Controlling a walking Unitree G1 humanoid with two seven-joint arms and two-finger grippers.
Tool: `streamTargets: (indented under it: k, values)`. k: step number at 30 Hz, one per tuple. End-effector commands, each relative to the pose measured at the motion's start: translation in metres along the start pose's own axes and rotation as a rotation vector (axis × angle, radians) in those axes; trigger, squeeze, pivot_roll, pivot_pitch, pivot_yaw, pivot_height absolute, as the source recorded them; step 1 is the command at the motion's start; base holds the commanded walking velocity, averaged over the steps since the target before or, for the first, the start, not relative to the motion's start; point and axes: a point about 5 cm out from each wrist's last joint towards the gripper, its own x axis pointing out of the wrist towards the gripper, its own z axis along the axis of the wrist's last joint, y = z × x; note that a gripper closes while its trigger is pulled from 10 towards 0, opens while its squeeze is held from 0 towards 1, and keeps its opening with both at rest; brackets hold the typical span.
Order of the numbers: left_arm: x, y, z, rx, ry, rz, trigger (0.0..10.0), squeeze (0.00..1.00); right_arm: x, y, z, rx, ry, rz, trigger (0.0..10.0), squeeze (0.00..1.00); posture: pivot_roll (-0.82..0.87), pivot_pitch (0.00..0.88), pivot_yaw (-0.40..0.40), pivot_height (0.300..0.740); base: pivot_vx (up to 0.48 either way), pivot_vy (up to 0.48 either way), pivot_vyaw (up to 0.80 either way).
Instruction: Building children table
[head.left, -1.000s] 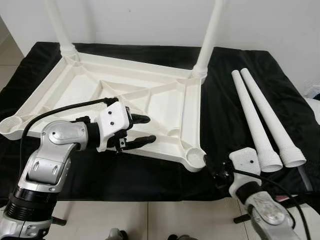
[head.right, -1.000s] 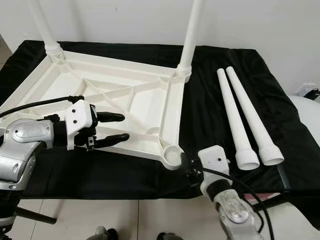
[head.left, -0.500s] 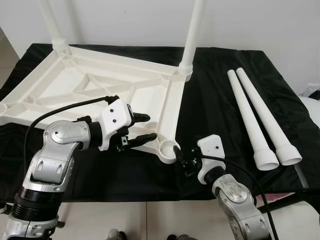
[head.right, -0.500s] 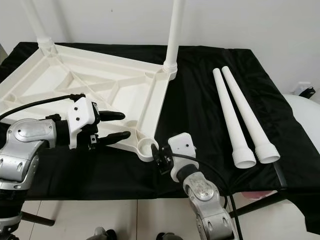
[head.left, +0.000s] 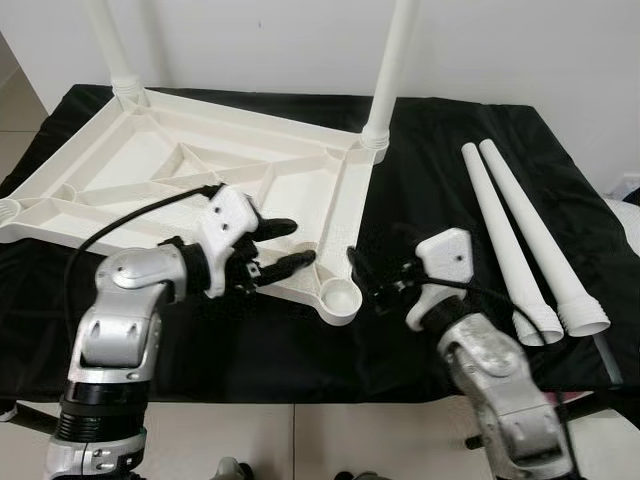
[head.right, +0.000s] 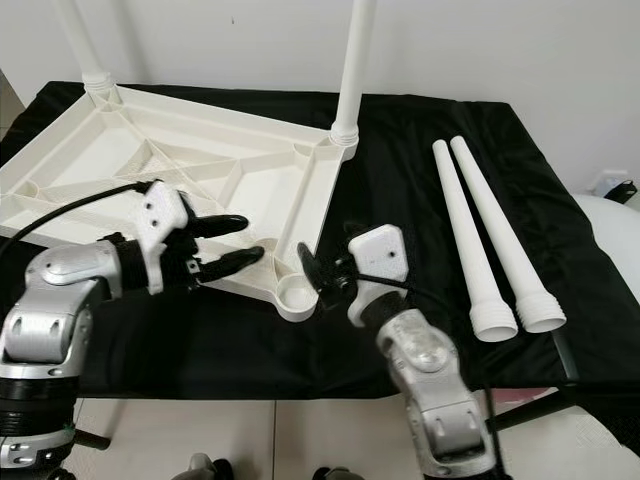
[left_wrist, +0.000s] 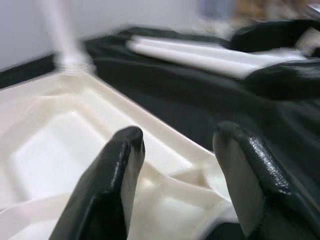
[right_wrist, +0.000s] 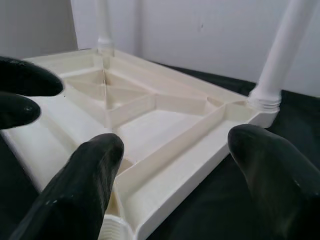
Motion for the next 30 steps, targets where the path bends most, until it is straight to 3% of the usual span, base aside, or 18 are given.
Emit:
streamTargets:
  k: [1, 3, 4, 6, 8, 11, 15, 21, 24, 26, 30]
  values:
    - [-0.014, 0.025, -0.008, -0.095, -0.006, 0.575, 10.0, 0.00, -0.002, -0.007, 0.001, 0.042, -0.005, -0.035, 10.0, 0.00, 0.00, 0.098, -0.053, 0.740, 0.000, 0.000, 0.00]
    - [-0.020, 0.014, -0.018, -0.120, -0.007, 0.629, 10.0, 0.00, 0.008, -0.016, -0.008, 0.139, -0.022, -0.159, 10.0, 0.00, 0.00, 0.087, -0.058, 0.740, 0.000, 0.000, 0.00]
    - [-0.020, 0.014, -0.018, -0.120, -0.007, 0.629, 10.0, 0.00, 0.008, -0.016, -0.008, 0.139, -0.022, -0.159, 10.0, 0.00, 0.00, 0.087, -0.058, 0.740, 0.000, 0.000, 0.00]
    - [-0.020, -0.002, -0.024, -0.033, -0.006, 0.644, 10.0, 0.00, 0.022, -0.008, -0.016, 0.177, -0.029, -0.159, 10.0, 0.00, 0.01, 0.079, -0.068, 0.740, 0.000, 0.000, 0.00]
    - [-0.020, -0.002, -0.024, -0.033, -0.006, 0.644, 10.0, 0.00, 0.022, -0.008, -0.016, 0.177, -0.029, -0.159, 10.0, 0.00, 0.01, 0.079, -0.068, 0.740, 0.000, 0.000, 0.00]
    - [-0.019, -0.007, -0.035, -0.163, -0.048, 0.777, 10.0, 0.00, 0.038, 0.001, -0.020, 0.193, -0.029, -0.083, 10.0, 0.00, 0.03, 0.070, -0.086, 0.740, 0.000, 0.000, 0.00]
    - [-0.014, -0.004, -0.034, -0.188, -0.067, 0.820, 10.0, 0.00, 0.043, 0.001, -0.020, 0.194, -0.026, -0.035, 10.0, 0.00, 0.05, 0.057, -0.120, 0.740, 0.000, 0.000, 0.00]
    - [-0.011, -0.006, -0.031, -0.130, -0.044, 0.839, 10.0, 0.00, 0.039, -0.002, -0.032, 0.153, 0.017, 0.000, 10.0, 0.00, 0.07, 0.048, -0.134, 0.740, 0.000, 0.000, 0.00]
    - [-0.020, -0.011, -0.037, -0.086, -0.006, 0.851, 10.0, 0.00, 0.032, -0.006, -0.045, 0.118, 0.052, -0.040, 10.0, 0.00, 0.09, 0.031, -0.131, 0.740, 0.000, 0.000, 0.00]
    - [-0.036, -0.012, -0.043, 0.017, 0.049, 0.897, 10.0, 0.00, 0.021, -0.008, -0.056, 0.121, 0.085, -0.107, 10.0, 0.00, 0.09, 0.022, -0.124, 0.740, 0.000, 0.000, 0.00]
    - [-0.044, -0.013, -0.048, 0.021, 0.073, 0.926, 10.0, 0.00, 0.013, -0.005, -0.063, 0.127, 0.101, -0.149, 10.0, 0.00, 0.09, 0.017, -0.118, 0.740, 0.000, 0.000, 0.00]
